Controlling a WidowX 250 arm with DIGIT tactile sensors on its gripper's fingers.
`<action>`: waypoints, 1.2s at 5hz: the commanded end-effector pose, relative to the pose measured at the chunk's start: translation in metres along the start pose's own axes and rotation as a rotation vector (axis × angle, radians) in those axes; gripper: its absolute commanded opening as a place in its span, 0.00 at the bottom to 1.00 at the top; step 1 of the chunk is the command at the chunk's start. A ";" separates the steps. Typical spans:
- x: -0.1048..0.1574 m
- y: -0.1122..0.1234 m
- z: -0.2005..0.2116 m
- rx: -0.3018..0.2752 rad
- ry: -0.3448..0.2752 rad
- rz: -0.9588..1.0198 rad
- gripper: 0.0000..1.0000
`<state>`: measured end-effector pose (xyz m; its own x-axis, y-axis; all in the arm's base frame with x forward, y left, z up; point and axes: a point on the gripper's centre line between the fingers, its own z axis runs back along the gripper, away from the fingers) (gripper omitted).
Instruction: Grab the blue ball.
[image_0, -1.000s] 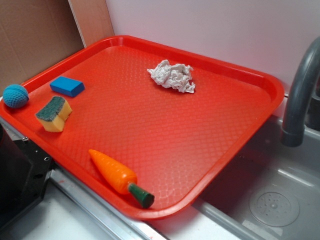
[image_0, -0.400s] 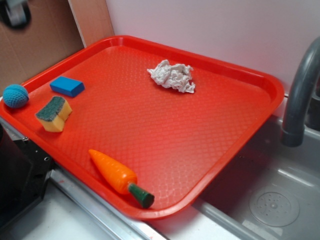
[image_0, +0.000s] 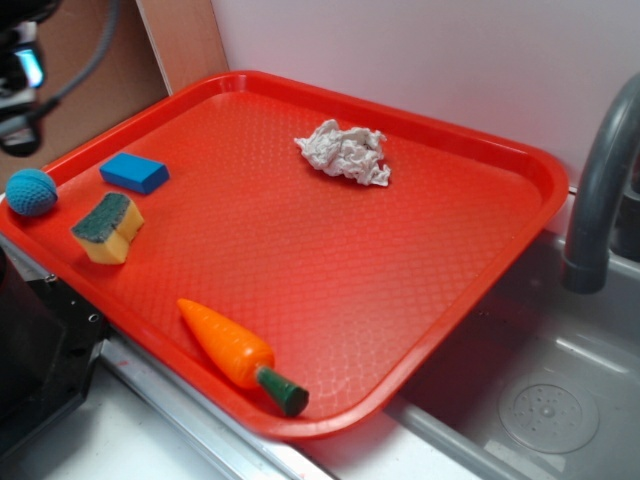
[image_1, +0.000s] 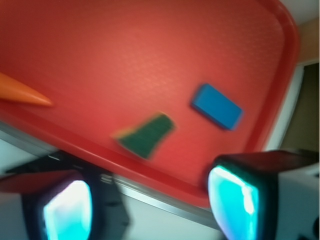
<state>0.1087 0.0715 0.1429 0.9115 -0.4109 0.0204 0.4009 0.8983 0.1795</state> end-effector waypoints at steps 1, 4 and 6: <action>0.005 0.009 0.002 0.016 -0.011 0.005 1.00; -0.010 0.034 -0.066 -0.053 0.076 -0.218 1.00; -0.019 0.051 -0.113 -0.045 0.180 -0.307 1.00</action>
<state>0.1179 0.1410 0.0372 0.7444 -0.6369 -0.2004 0.6611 0.7452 0.0874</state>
